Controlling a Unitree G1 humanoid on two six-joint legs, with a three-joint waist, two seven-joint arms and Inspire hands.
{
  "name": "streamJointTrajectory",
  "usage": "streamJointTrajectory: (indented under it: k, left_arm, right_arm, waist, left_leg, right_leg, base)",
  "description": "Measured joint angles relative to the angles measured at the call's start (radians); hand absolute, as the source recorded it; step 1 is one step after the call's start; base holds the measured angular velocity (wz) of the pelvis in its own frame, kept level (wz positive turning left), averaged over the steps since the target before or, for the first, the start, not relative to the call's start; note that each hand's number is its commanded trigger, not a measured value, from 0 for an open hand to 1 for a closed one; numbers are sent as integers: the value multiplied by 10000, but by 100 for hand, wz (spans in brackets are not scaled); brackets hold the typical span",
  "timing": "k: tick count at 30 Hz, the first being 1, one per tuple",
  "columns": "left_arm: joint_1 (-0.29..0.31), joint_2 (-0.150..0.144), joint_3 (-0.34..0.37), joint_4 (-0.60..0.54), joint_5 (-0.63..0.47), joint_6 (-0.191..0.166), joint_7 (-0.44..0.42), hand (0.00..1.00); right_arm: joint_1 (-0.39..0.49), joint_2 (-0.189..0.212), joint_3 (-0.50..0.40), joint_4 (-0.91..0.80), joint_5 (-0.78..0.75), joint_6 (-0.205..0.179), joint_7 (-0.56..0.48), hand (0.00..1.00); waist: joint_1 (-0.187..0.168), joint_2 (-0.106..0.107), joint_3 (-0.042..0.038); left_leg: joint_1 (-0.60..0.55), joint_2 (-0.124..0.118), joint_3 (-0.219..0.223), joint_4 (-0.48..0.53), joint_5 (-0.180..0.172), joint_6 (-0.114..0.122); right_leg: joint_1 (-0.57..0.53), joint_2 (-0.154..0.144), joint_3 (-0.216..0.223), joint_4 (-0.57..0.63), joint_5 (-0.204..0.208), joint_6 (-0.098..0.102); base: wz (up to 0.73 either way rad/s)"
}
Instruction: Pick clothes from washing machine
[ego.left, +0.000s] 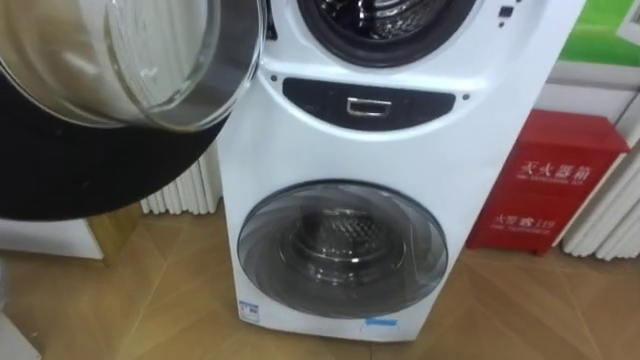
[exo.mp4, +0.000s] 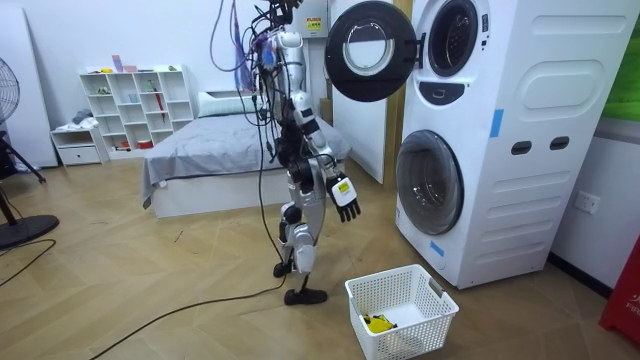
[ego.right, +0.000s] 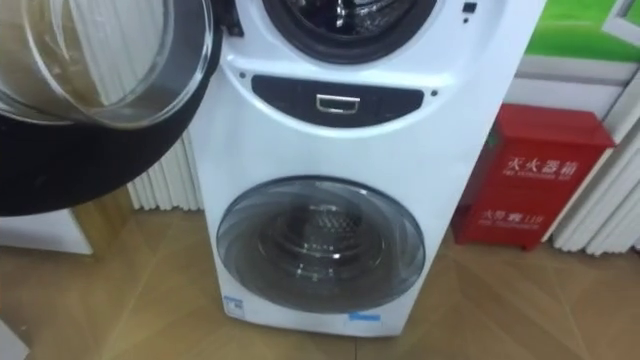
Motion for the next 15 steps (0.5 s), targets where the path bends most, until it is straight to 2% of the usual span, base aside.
streamJointTrajectory:
  k: [2, 4, 8, 10, 13, 15]
  left_arm:
    - [100, -44, 185, -2, -262, -55, 146, 0]
    - [207, -212, 614, -2, -341, -167, 267, 0]
    - [199, -269, 781, 54, -452, -262, 277, 0]
    - [59, -248, 785, 305, -1199, -315, 270, 0]
    - [62, -186, 789, 300, -1736, -327, 259, 0]
    - [5, -126, 1150, 94, -2085, -313, 251, 0]
  right_arm:
    - [0, 19, -5, -5, -22, -25, 15, 0]
    - [-11, 17, -43, -17, -170, -36, 18, 0]
    - [-30, 7, -89, -19, -208, -36, 56, 0]
    - [-29, -36, -101, -22, -198, -43, 48, 0]
    - [41, -36, -331, -40, -237, -128, 21, 0]
    - [127, -37, -757, -38, -257, -139, 6, 0]
  waist:
    - [17, 34, -4]
    - [31, 117, -8]
    - [39, 227, 15]
    - [28, 274, 15]
    - [-10, 342, 39]
    - [-42, 442, 84]
  left_leg:
    - [6, 26, -197, 1, -21, -36]
    - [13, 20, -704, -3, -42, -68]
    - [12, 18, -932, -16, -43, -69]
    - [27, 11, -1078, -17, -43, -70]
    - [34, 2, -1117, -16, -56, -90]
    - [135, -8, -1361, -42, -71, -108]
  right_leg:
    - [-10, 61, -10, -8, 8, -14]
    - [1, 115, -4, -100, 16, -28]
    - [58, 143, -4, -189, 23, -42]
    - [168, 149, -10, -212, 22, -42]
    - [252, 150, -39, -344, 26, -48]
    - [355, 156, -45, -351, 26, -47]
  base:
    - [-11]
    - [-15]
    - [-3]
    - [8]
    - [7]
    - [12]
